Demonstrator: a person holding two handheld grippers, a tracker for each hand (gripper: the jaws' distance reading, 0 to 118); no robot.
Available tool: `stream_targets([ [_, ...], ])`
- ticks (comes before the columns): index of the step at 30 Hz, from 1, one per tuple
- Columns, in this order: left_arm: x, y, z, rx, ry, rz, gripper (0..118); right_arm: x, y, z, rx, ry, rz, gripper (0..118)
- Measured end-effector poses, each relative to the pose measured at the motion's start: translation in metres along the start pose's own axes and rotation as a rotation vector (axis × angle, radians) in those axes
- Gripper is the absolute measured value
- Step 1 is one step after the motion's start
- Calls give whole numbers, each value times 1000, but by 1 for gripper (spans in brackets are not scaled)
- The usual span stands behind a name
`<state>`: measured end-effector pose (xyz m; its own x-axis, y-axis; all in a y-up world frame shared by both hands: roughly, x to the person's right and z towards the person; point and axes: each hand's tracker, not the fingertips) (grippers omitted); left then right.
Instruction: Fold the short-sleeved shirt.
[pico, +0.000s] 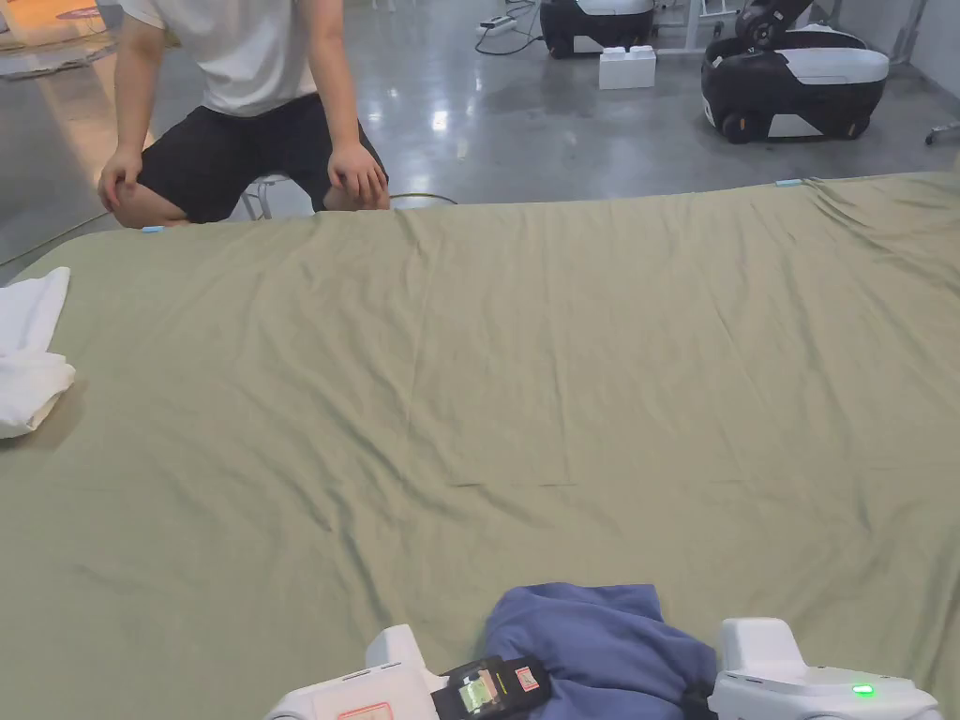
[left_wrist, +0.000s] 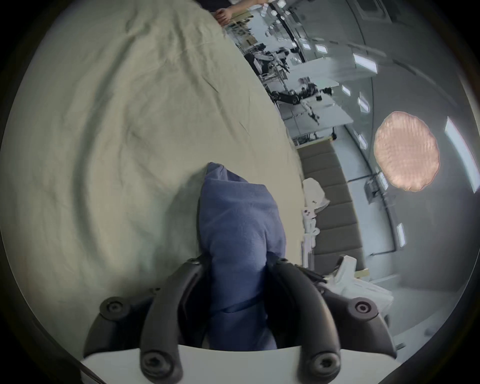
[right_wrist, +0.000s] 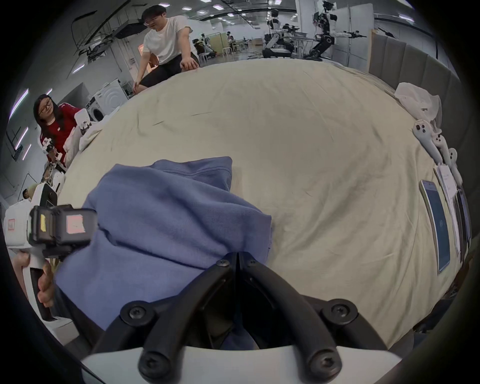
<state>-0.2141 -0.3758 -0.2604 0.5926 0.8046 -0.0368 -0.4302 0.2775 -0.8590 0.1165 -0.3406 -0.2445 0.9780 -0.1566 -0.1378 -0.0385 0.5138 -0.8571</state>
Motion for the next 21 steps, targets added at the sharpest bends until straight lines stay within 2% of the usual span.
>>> stream_targets([
  [2, 1, 3, 7, 2, 0, 20, 24, 5, 1, 6, 5, 28, -36, 0],
  [5, 0, 10, 37, 37, -36, 34, 23, 18, -3, 25, 54, 169, -194, 0],
  [7, -8, 24, 74, 119, 2, 24, 23, 24, -9, 37, 75, 192, -256, 0],
  [9, -35, 48, 131, 209, 37, 12, 23, 27, -14, 45, 101, 188, -240, 0],
  [12, -78, 82, 222, 341, 217, 2, 23, 28, -24, 53, 114, 205, -237, 0],
  [13, -100, 97, 254, 320, 297, 9, 23, 29, -27, 54, 113, 210, -235, 0],
  [16, -130, 123, 302, 313, 531, 5, 23, 27, -34, 58, 117, 218, -216, 0],
  [18, -141, 132, 311, 337, 566, 41, 25, 28, -37, 59, 122, 224, -218, 0],
  [19, -147, 135, 311, 338, 579, 55, 34, 25, -37, 63, 123, 230, -231, 0],
  [20, -150, 137, 312, 353, 630, 73, 49, 26, -38, 64, 125, 235, -242, 0],
  [21, -133, 128, 302, 370, 717, 71, 71, 26, -38, 67, 131, 238, -247, 0],
])
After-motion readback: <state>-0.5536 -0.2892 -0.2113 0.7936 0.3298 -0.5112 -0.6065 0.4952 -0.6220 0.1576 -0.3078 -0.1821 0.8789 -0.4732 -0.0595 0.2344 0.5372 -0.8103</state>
